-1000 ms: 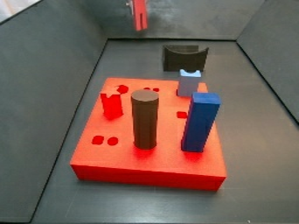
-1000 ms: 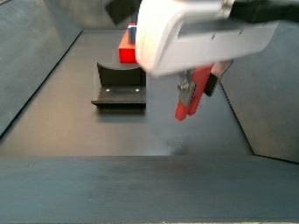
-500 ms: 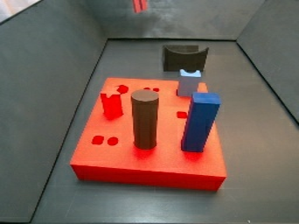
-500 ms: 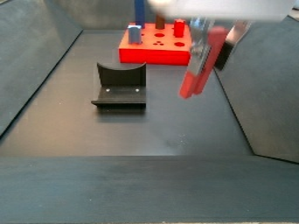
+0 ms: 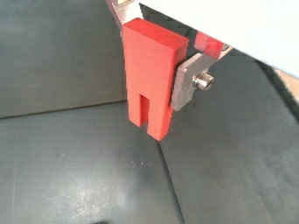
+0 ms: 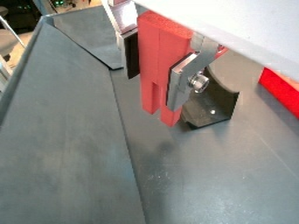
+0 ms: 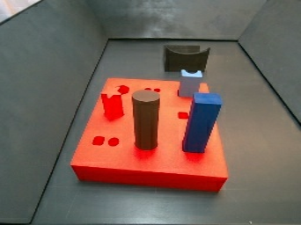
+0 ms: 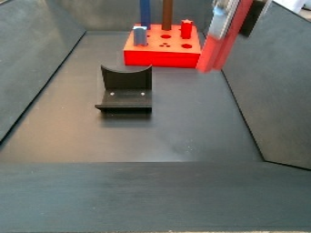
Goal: Pick up the double-square object. Move up. Move to above the board. Insert the double-square object.
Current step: Move to above the board.
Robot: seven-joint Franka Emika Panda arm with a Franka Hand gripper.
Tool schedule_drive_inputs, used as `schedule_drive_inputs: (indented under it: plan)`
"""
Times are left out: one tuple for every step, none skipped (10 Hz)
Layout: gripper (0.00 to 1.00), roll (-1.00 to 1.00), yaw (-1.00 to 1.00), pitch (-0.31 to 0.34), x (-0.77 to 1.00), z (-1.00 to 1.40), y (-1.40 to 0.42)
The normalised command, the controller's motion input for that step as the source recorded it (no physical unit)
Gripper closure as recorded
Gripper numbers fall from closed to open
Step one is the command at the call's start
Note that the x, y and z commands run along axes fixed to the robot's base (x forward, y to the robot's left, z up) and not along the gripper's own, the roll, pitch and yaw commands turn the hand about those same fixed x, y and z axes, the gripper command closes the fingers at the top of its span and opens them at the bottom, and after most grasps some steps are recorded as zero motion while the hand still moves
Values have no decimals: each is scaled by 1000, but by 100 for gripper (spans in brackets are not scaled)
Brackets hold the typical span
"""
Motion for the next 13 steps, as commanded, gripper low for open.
schedule_drive_inputs:
  plan:
    - [100, 109, 49, 94, -70, 1000, -23]
    - [100, 101, 48, 98, -60, 997, -21]
    - [100, 105, 52, 104, -36, 797, -17]
    - [100, 110, 58, 108, -20, 641, -18]
    - [100, 102, 57, 107, -8, 437, -18]
    - [100, 95, 54, 104, -7, 282, -14]
    - [100, -101, -1000, 410, 151, 78, -1000]
    - [100, -97, -1000, 403, 155, 62, -1000]
    - [100, -101, -1000, 426, 154, 68, -1000]
    - [100, -111, -1000, 438, 156, 70, -1000]
    - [100, -102, -1000, 485, 161, 70, -1000]
    - [100, -112, -1000, 518, 165, 71, -1000]
    - [100, -102, -699, 445, 176, 72, -1000]
